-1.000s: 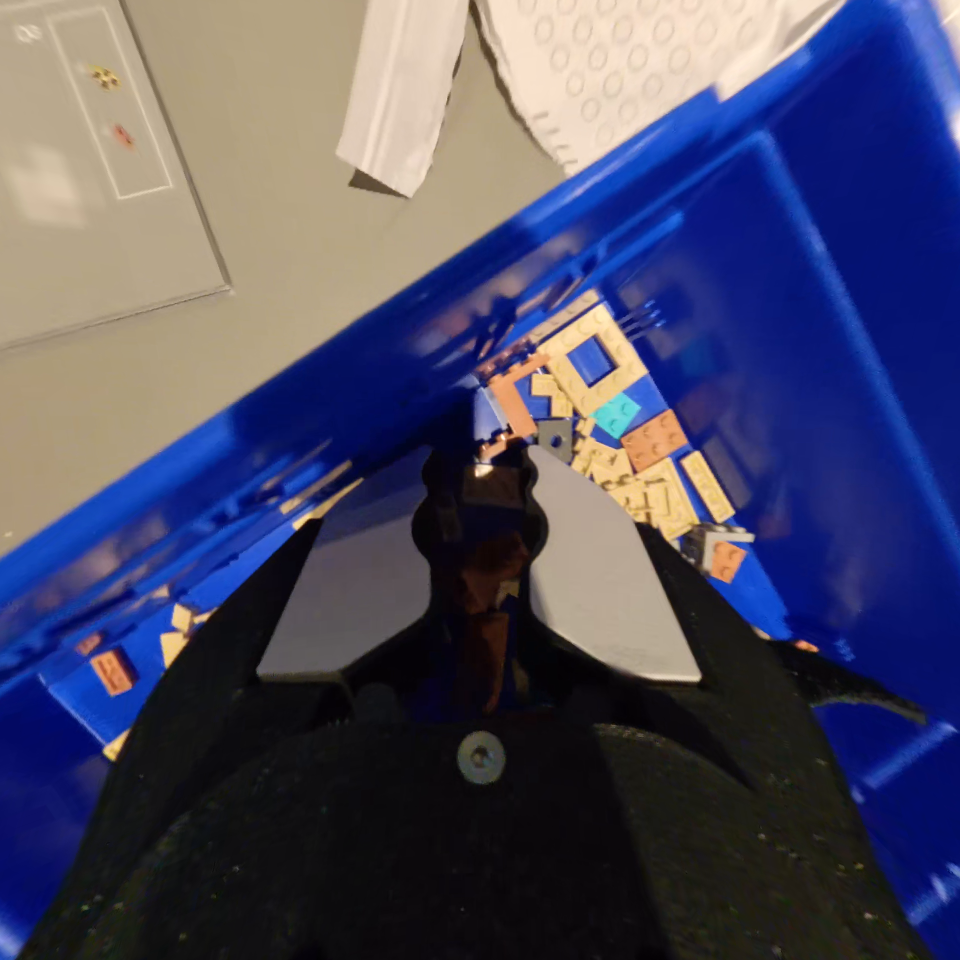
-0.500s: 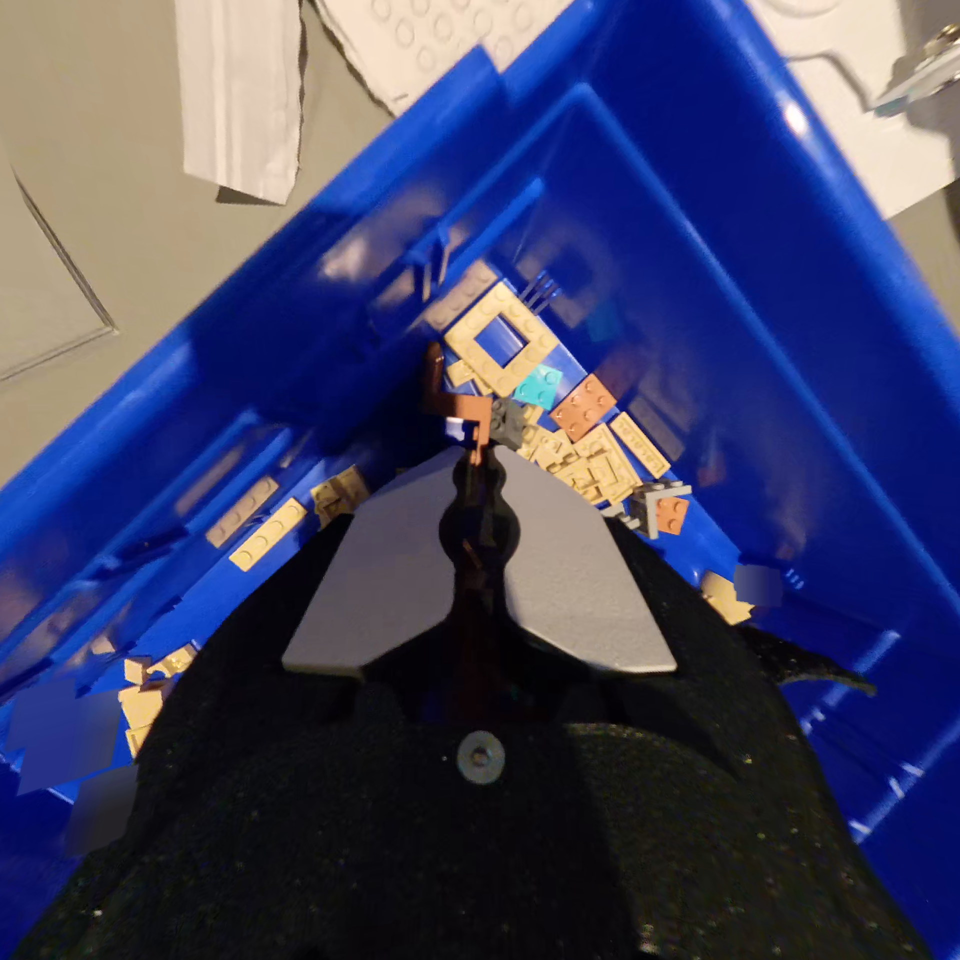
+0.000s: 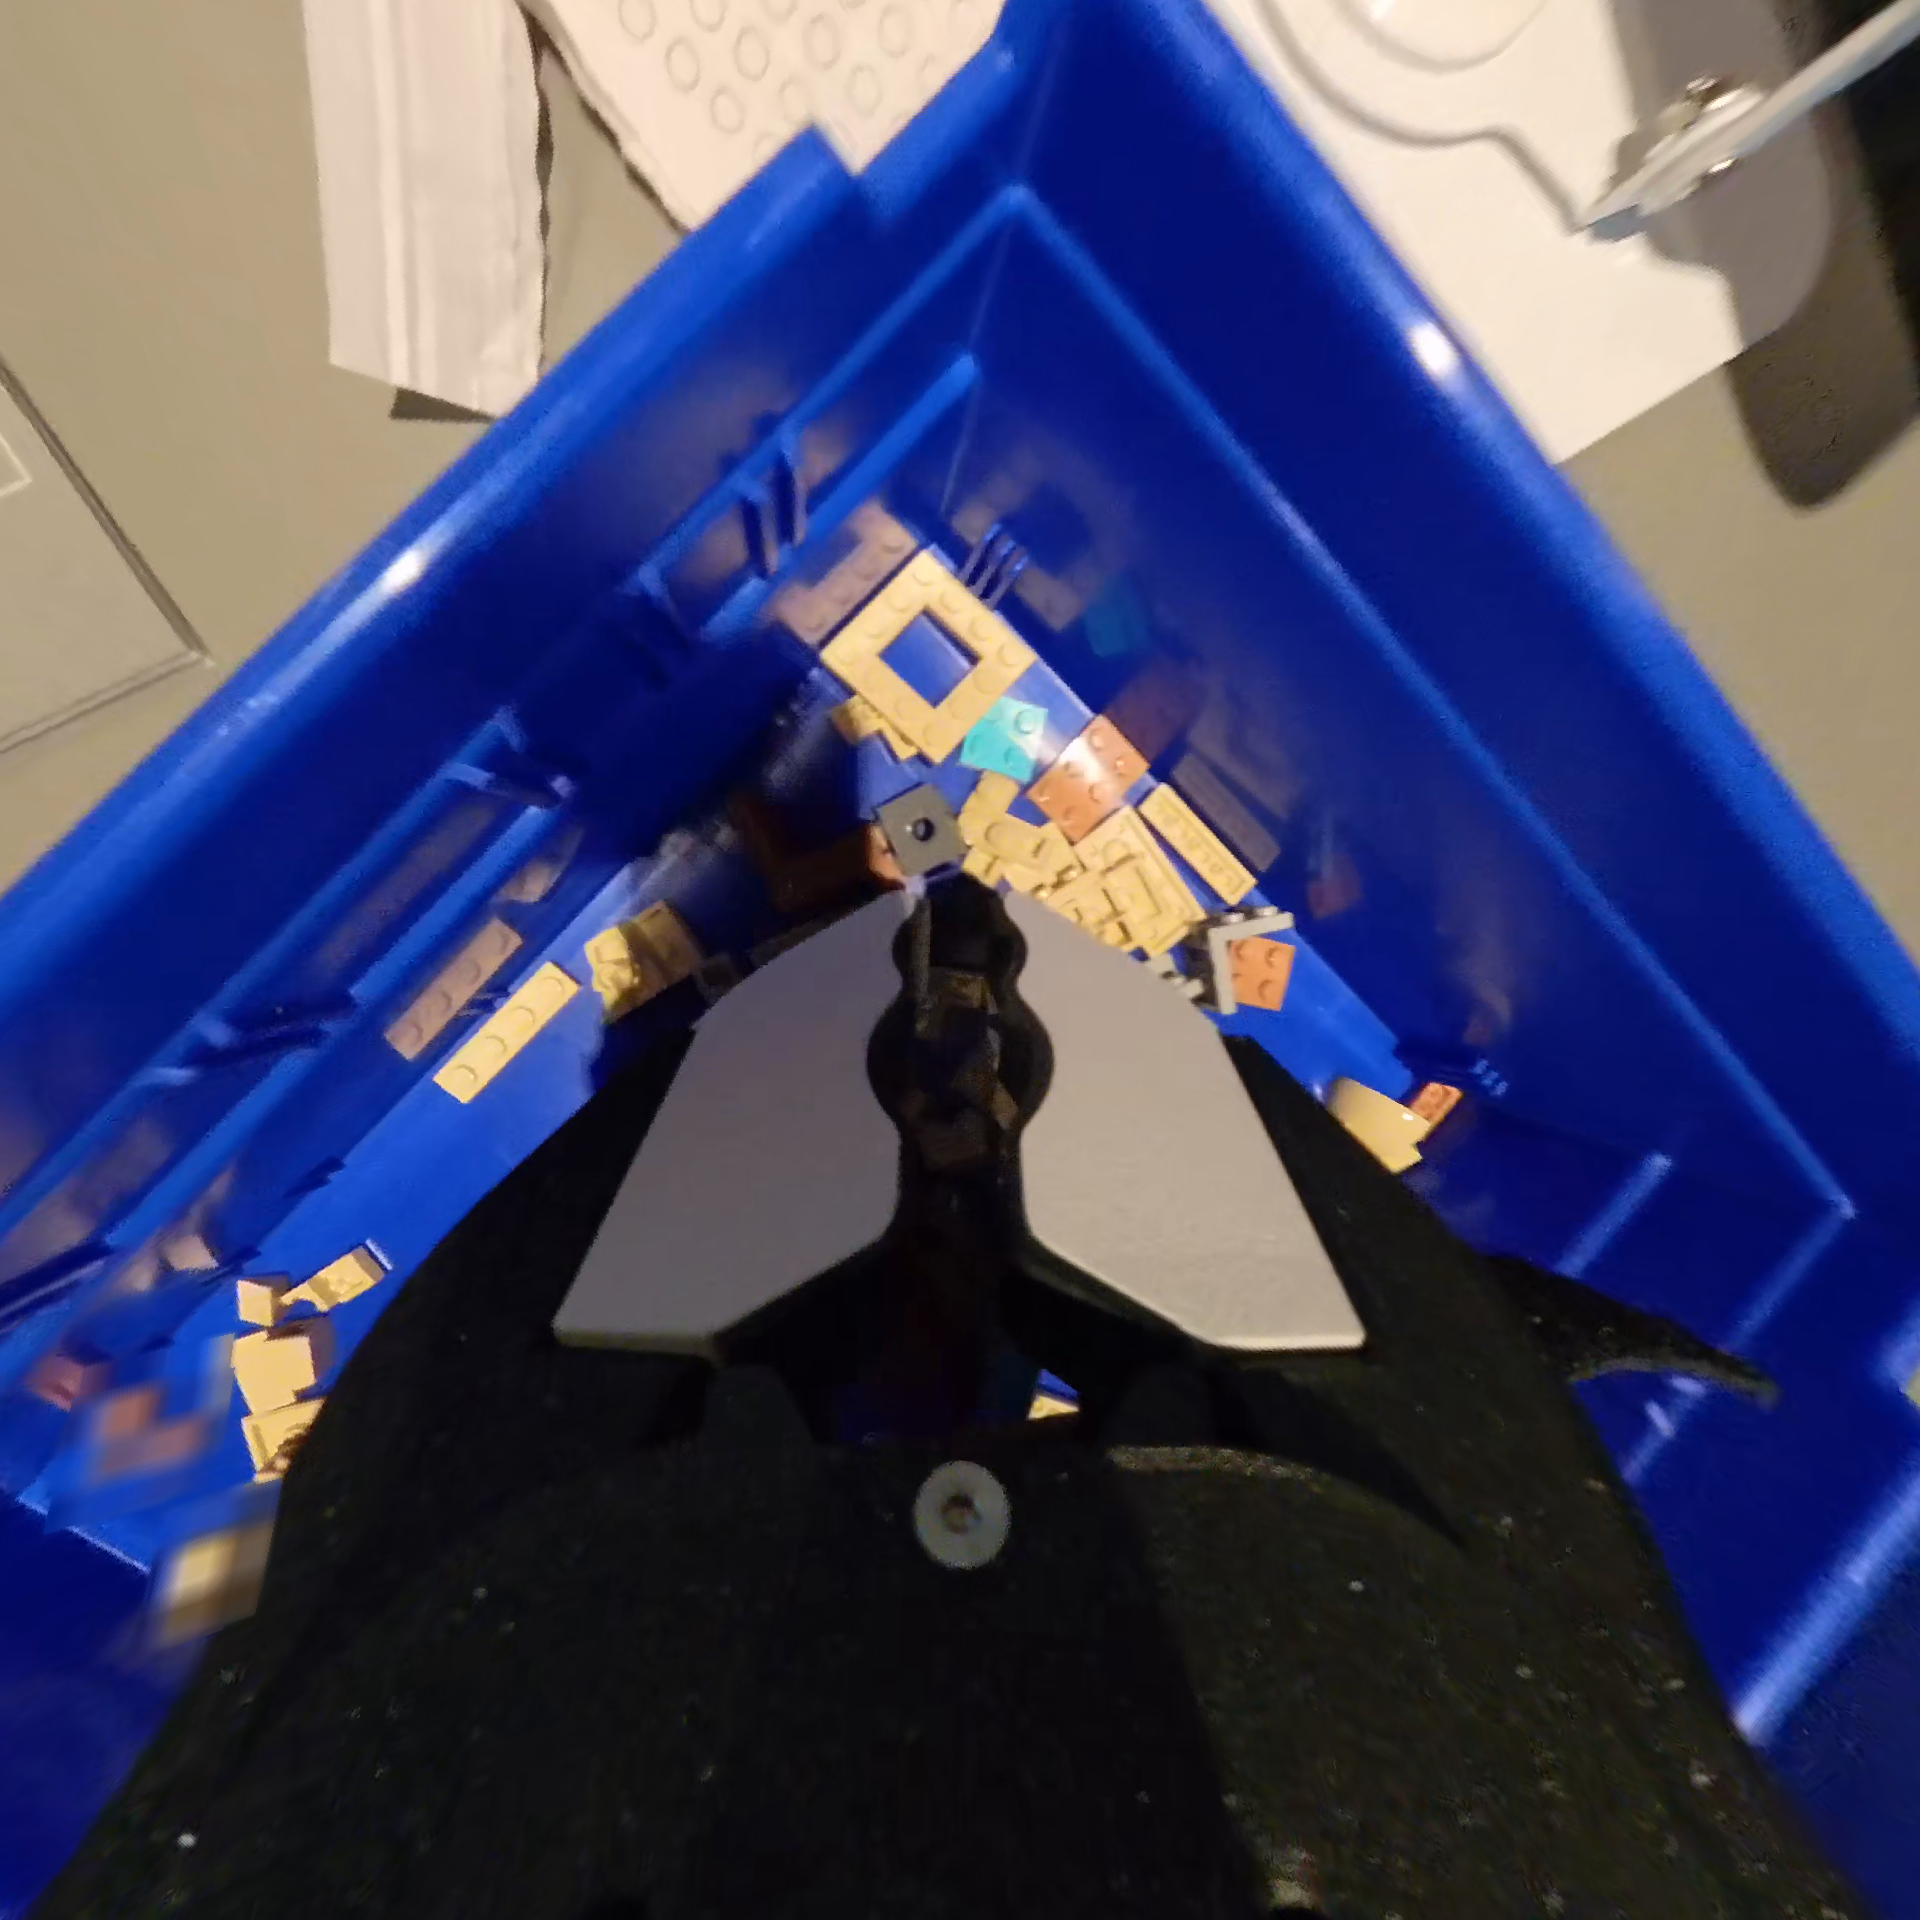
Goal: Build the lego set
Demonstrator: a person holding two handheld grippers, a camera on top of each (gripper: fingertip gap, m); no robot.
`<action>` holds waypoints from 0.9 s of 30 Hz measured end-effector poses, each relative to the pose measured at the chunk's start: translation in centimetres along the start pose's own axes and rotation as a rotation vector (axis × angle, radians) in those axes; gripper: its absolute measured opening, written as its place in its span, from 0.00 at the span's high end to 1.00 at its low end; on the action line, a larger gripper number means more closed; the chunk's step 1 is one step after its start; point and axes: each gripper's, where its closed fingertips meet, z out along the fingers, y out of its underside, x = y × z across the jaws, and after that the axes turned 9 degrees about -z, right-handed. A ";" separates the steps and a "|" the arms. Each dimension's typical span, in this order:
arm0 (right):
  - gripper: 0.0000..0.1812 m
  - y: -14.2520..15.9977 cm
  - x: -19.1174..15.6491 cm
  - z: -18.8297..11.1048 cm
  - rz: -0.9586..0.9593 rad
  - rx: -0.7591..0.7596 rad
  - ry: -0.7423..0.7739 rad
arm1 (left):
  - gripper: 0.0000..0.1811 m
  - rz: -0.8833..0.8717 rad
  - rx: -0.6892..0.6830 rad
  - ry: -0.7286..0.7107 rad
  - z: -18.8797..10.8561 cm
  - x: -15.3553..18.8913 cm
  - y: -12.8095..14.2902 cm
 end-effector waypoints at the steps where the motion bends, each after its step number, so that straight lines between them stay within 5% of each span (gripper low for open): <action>1: 0.94 -0.1 0.4 -0.5 0.010 0.013 0.014 | 0.88 0.000 0.000 0.000 0.0 0.0 0.0; 12: 0.94 0.6 3.4 -4.9 0.109 0.086 0.120 | 0.88 -0.005 -0.005 0.000 0.1 -0.1 0.1; 27: 0.94 -0.4 4.1 -6.3 0.210 0.163 0.134 | 0.88 -0.006 -0.007 -0.001 0.1 -0.2 0.1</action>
